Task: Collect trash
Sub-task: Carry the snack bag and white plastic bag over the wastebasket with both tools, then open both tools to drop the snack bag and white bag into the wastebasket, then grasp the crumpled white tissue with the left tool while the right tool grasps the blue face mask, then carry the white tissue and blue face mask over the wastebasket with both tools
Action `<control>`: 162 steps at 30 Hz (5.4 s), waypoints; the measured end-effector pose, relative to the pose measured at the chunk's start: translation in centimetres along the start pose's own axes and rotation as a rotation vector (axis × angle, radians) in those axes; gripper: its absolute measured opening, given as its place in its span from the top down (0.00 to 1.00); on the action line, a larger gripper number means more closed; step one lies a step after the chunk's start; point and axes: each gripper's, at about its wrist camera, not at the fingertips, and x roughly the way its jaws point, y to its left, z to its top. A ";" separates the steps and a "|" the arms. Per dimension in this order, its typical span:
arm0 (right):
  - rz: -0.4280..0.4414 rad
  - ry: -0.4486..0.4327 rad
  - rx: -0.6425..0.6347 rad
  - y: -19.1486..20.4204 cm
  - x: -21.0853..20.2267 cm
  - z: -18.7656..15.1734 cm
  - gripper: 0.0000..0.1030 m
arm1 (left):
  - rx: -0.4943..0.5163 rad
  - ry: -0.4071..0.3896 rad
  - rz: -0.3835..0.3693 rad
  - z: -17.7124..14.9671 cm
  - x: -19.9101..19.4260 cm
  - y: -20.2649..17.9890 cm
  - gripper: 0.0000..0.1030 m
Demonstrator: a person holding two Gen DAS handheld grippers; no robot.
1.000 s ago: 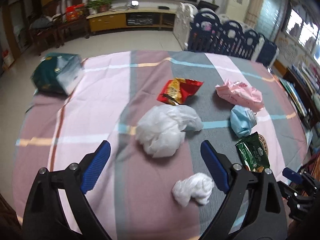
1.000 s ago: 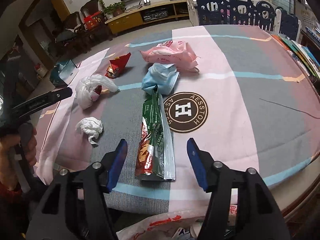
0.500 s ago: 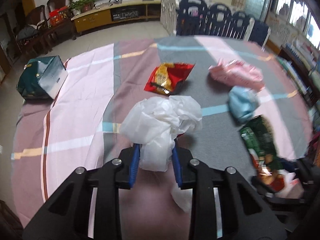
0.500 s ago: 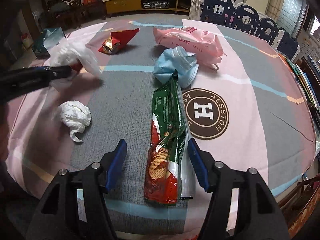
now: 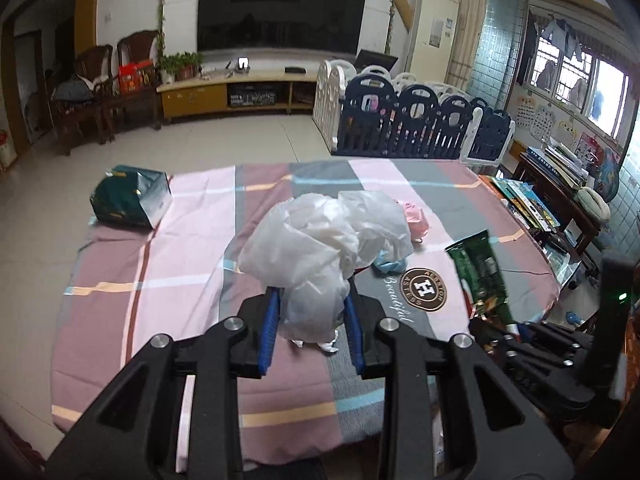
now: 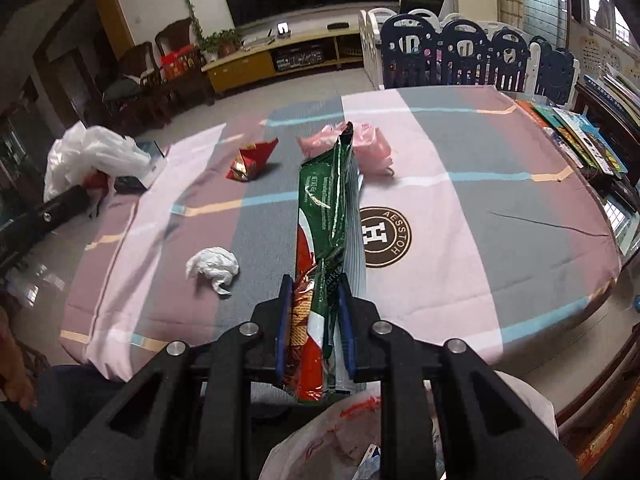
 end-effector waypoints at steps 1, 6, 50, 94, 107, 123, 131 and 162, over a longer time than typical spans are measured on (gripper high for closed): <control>0.011 -0.019 0.009 -0.1 -1.5 -0.2 0.79 | 0.001 -0.014 -0.007 -0.1 -1.0 -0.4 0.71; 0.041 -0.089 0.019 -0.6 -8.0 -1.6 0.79 | 0.030 -0.056 -0.036 -1.2 -5.5 -2.6 0.71; -0.045 -0.127 0.142 -8.3 -19.9 -10.3 0.78 | 0.318 0.254 -0.331 -13.4 -5.5 -18.1 0.42; -0.285 0.003 0.098 -6.8 -11.3 -8.1 0.31 | -0.214 0.240 -0.026 -5.4 7.9 3.5 0.23; -0.056 -0.005 0.145 -5.2 4.1 1.9 0.31 | -0.017 0.362 -0.050 -5.5 18.0 0.2 0.75; -0.176 0.133 -0.113 0.9 19.6 7.4 0.80 | -0.156 0.161 0.019 -4.3 14.4 4.5 0.77; -0.074 0.029 -0.070 -0.2 8.1 3.8 0.82 | -0.118 0.069 0.071 -3.1 10.1 2.7 0.77; -0.089 -0.278 0.057 -7.4 -28.0 -10.1 0.82 | 0.214 -0.124 -0.135 -7.6 -16.1 -16.9 0.77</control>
